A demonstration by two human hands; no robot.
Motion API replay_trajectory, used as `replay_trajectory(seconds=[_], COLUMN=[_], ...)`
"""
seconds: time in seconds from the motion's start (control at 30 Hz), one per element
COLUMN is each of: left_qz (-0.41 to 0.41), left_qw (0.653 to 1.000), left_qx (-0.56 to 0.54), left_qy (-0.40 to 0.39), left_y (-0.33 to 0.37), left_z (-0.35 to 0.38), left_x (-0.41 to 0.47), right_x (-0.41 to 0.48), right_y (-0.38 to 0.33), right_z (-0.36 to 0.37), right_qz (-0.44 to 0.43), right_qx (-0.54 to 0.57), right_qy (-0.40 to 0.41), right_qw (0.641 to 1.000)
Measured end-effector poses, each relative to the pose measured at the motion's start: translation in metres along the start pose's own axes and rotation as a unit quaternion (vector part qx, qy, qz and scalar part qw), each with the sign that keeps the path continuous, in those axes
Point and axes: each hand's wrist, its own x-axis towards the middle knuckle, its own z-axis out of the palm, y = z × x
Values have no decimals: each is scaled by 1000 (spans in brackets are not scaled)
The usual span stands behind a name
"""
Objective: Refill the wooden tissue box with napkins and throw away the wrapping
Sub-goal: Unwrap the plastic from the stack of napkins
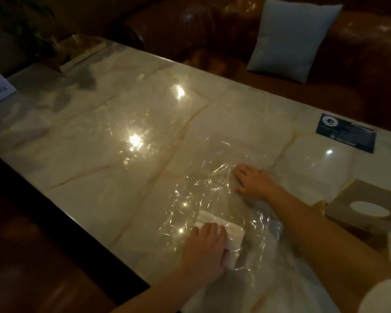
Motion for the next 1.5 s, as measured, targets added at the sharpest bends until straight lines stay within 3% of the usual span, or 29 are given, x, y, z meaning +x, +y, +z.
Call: replay_trajectory(seconds=[0.17, 0.43, 0.57, 0.7, 0.83, 1.0, 1.2, 1.4, 1.5], left_qz=[-26, -23, -20, -23, -28, -30, -51, -195, -291], left_qw=[1000, 998, 999, 999, 998, 998, 997, 967, 940], left_qx=[-7, -9, -4, -3, -10, 4, -8, -152, -166], left_qy=[8, 50, 49, 46, 47, 62, 53, 69, 62], left_y=[17, 13, 12, 14, 16, 17, 16, -17, -37], left_z=[2, 12, 11, 10, 10, 13, 8, 2, 5], left_x=[13, 14, 14, 14, 14, 12, 10, 12, 3], right_x=[3, -45, -89, -126, -147, -153, -150, -155, -159], right_y=[0, -17, -31, -42, -52, -69, -70, -65, -65], right_z=[-7, 28, 64, 84, 96, 87, 82, 91, 93], right_qz=[-8, 69, 84, 156, 186, 313, 342, 358, 361], right_qx=[-18, 161, 187, 208, 178, 325, 432, 514, 512], right_qy=[11, 84, 100, 138, 131, 126, 133, 143, 142], right_qw=[1000, 981, 974, 956, 958, 883, 824, 766, 766])
